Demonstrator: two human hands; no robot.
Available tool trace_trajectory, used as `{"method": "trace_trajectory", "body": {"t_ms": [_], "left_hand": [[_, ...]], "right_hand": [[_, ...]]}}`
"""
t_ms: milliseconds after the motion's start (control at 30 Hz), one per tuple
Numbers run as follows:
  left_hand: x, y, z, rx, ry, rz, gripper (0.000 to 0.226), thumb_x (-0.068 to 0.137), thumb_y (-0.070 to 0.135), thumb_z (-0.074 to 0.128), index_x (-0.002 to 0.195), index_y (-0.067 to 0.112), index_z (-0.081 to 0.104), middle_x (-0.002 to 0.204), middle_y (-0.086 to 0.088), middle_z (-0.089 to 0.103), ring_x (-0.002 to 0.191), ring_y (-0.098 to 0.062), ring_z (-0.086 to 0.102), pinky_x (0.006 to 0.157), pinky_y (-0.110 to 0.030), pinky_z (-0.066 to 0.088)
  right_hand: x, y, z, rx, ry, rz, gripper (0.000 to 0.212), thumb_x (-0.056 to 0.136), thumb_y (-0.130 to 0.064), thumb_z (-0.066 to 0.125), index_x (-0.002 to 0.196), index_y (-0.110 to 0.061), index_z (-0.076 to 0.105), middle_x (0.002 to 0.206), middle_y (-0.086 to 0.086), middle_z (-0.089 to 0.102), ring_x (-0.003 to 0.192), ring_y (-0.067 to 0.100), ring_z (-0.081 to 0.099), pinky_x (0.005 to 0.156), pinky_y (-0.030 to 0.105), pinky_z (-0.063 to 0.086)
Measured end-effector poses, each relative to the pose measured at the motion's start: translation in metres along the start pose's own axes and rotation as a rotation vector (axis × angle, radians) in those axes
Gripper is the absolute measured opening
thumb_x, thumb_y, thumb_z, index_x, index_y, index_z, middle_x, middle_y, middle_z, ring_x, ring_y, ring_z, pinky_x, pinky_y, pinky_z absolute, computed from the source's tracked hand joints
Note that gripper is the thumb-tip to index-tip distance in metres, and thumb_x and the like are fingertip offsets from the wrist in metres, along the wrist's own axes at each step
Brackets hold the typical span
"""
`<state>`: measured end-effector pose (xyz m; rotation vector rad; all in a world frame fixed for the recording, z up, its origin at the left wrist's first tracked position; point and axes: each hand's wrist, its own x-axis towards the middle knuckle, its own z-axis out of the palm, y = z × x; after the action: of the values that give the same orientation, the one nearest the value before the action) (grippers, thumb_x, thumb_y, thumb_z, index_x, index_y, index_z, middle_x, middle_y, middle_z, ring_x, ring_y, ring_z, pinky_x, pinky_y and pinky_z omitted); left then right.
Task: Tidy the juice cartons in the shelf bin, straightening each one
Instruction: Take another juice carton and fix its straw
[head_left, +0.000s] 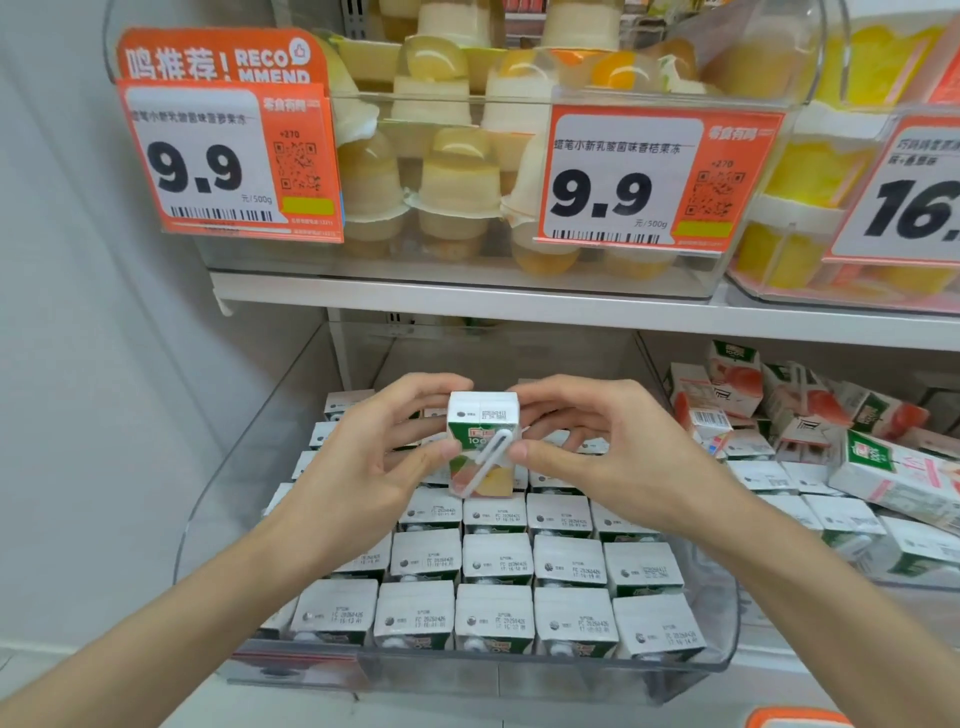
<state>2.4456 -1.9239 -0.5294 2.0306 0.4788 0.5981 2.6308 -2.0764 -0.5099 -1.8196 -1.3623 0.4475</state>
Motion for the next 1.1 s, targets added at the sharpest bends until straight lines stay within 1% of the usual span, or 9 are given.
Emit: {"method": "trace_trajectory", "body": {"t_ms": [167, 267, 400, 467, 600, 800, 867, 967, 1100], "left_hand": [[-0.009, 0.008, -0.013, -0.091, 0.059, -0.059, 0.048, 0.100, 0.002, 0.065, 0.133, 0.037, 0.065, 0.125, 0.023, 0.072, 0.115, -0.004, 0.072, 0.093, -0.014, 0.056], [-0.013, 0.009, -0.013, -0.156, 0.075, -0.113, 0.046, 0.097, 0.015, 0.070, 0.136, 0.040, 0.064, 0.124, 0.025, 0.072, 0.109, 0.000, 0.074, 0.086, -0.014, 0.058], [-0.016, 0.008, -0.009, -0.145, -0.020, -0.137, 0.046, 0.092, 0.032, 0.067, 0.138, 0.031, 0.064, 0.129, 0.023, 0.072, 0.114, -0.001, 0.072, 0.101, -0.025, 0.056], [-0.018, 0.006, -0.009, -0.134, -0.027, -0.133, 0.043, 0.092, 0.035, 0.065, 0.134, 0.030, 0.067, 0.128, 0.021, 0.073, 0.116, -0.003, 0.072, 0.102, -0.030, 0.057], [-0.018, 0.002, -0.011, -0.215, 0.017, -0.152, 0.035, 0.092, 0.023, 0.067, 0.127, 0.023, 0.071, 0.118, 0.013, 0.079, 0.103, -0.012, 0.078, 0.081, -0.020, 0.061], [-0.020, 0.003, -0.013, -0.277, 0.055, -0.240, 0.032, 0.094, 0.021, 0.072, 0.126, 0.023, 0.074, 0.118, 0.009, 0.079, 0.102, -0.016, 0.079, 0.081, -0.025, 0.064], [-0.019, 0.004, -0.012, -0.340, 0.064, -0.287, 0.032, 0.093, 0.022, 0.073, 0.124, 0.017, 0.074, 0.118, 0.003, 0.079, 0.100, -0.020, 0.080, 0.080, -0.027, 0.065], [-0.020, 0.006, -0.010, -0.468, 0.069, -0.328, 0.032, 0.092, 0.026, 0.071, 0.116, 0.005, 0.069, 0.117, -0.006, 0.079, 0.101, -0.028, 0.079, 0.079, -0.035, 0.066], [-0.021, 0.006, -0.008, -0.532, 0.002, -0.341, 0.030, 0.099, 0.026, 0.062, 0.117, 0.002, 0.059, 0.115, -0.011, 0.080, 0.106, -0.030, 0.078, 0.081, -0.040, 0.066]], "right_hand": [[0.001, -0.008, 0.015, 0.171, 0.010, -0.032, 0.033, 0.092, -0.029, 0.079, 0.124, -0.029, 0.072, 0.110, -0.016, 0.078, 0.108, 0.004, 0.072, 0.097, 0.032, 0.058], [0.001, -0.011, 0.025, 0.266, 0.037, -0.005, 0.031, 0.091, -0.029, 0.079, 0.122, -0.027, 0.074, 0.108, -0.009, 0.079, 0.104, 0.005, 0.073, 0.096, 0.027, 0.058], [0.000, -0.013, 0.030, 0.368, 0.097, 0.029, 0.025, 0.094, -0.025, 0.078, 0.119, -0.026, 0.075, 0.109, -0.008, 0.079, 0.103, 0.007, 0.074, 0.096, 0.024, 0.059], [0.001, -0.014, 0.029, 0.416, 0.117, 0.050, 0.025, 0.095, -0.023, 0.076, 0.119, -0.025, 0.076, 0.109, -0.009, 0.080, 0.104, 0.008, 0.075, 0.096, 0.025, 0.059], [0.000, -0.015, 0.032, 0.572, 0.128, 0.144, 0.030, 0.090, -0.024, 0.080, 0.119, -0.020, 0.072, 0.109, -0.006, 0.081, 0.103, 0.010, 0.077, 0.096, 0.032, 0.062], [0.000, -0.015, 0.039, 0.534, 0.158, 0.166, 0.018, 0.092, -0.026, 0.078, 0.109, -0.020, 0.076, 0.105, -0.006, 0.081, 0.099, 0.011, 0.077, 0.089, 0.033, 0.064], [-0.001, -0.016, 0.040, 0.506, 0.122, 0.165, 0.023, 0.093, -0.028, 0.078, 0.115, -0.027, 0.075, 0.106, -0.008, 0.080, 0.101, 0.009, 0.076, 0.086, 0.029, 0.064], [-0.004, -0.019, 0.041, 0.436, -0.020, 0.184, 0.044, 0.086, -0.042, 0.083, 0.127, -0.045, 0.068, 0.115, -0.019, 0.075, 0.107, -0.003, 0.071, 0.089, 0.023, 0.058], [-0.005, -0.018, 0.048, 0.403, -0.023, 0.176, 0.060, 0.075, -0.044, 0.091, 0.130, -0.048, 0.066, 0.117, -0.017, 0.073, 0.107, 0.002, 0.071, 0.095, 0.031, 0.060]]}}
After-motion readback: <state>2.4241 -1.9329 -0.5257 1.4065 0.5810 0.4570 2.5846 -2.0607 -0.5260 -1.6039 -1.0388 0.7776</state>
